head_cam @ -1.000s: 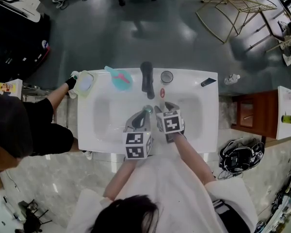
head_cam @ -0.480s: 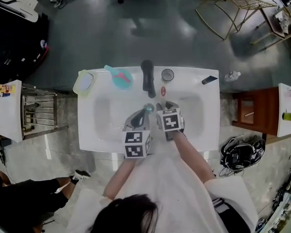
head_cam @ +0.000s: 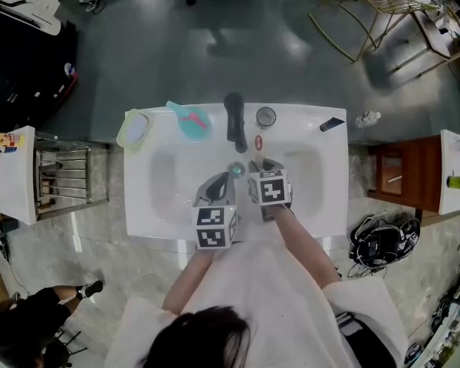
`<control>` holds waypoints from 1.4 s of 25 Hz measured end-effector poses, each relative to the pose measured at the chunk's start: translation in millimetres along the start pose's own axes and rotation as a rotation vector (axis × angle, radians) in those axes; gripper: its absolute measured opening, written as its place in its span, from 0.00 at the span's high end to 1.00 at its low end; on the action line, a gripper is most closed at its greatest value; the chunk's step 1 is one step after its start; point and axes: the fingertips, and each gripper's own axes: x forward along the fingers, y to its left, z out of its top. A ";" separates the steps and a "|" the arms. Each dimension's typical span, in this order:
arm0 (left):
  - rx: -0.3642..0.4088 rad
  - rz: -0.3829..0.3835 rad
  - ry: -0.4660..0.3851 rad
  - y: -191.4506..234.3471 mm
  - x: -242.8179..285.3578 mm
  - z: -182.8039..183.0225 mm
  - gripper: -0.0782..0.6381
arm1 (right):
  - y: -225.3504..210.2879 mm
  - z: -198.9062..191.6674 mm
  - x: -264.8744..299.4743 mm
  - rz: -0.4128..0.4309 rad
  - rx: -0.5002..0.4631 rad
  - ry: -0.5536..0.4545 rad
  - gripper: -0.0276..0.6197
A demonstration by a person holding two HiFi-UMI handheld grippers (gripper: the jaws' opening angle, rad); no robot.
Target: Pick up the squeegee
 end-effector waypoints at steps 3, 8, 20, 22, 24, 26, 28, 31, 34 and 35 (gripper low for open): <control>-0.001 0.005 -0.002 0.3 -1.3 0.1 0.85 | -0.2 0.3 -3.4 -0.003 -0.008 -0.005 0.80; 0.001 0.003 -0.008 -3.3 -3.2 -0.1 0.85 | -6.0 0.2 -6.1 -0.012 -0.016 -0.031 0.80; 0.024 -0.013 -0.033 -25.3 -9.9 2.0 0.85 | -7.5 8.1 -44.3 -0.002 -0.030 -0.120 0.80; 0.030 -0.021 -0.040 -32.0 -10.7 3.5 0.85 | -8.2 9.4 -52.1 0.000 -0.039 -0.142 0.80; 0.034 -0.027 -0.047 -39.3 -11.8 4.3 0.85 | -9.1 9.8 -61.1 0.004 -0.040 -0.155 0.80; 0.037 -0.032 -0.054 -46.3 -13.3 4.9 0.85 | -11.1 9.4 -71.5 0.004 -0.026 -0.160 0.80; 0.041 -0.035 -0.062 -52.5 -15.3 5.5 0.85 | -14.3 7.7 -80.3 -0.001 -0.014 -0.160 0.80; 0.044 -0.038 -0.075 -61.3 -18.5 5.7 0.85 | -20.2 1.8 -90.1 -0.008 0.000 -0.163 0.80; 0.044 -0.039 -0.086 -70.3 -21.5 3.8 0.85 | -22.5 0.2 -104.2 -0.005 0.007 -0.192 0.80; 0.045 -0.040 -0.090 -73.5 -22.8 3.6 0.85 | -22.8 1.5 -110.0 -0.004 0.005 -0.207 0.80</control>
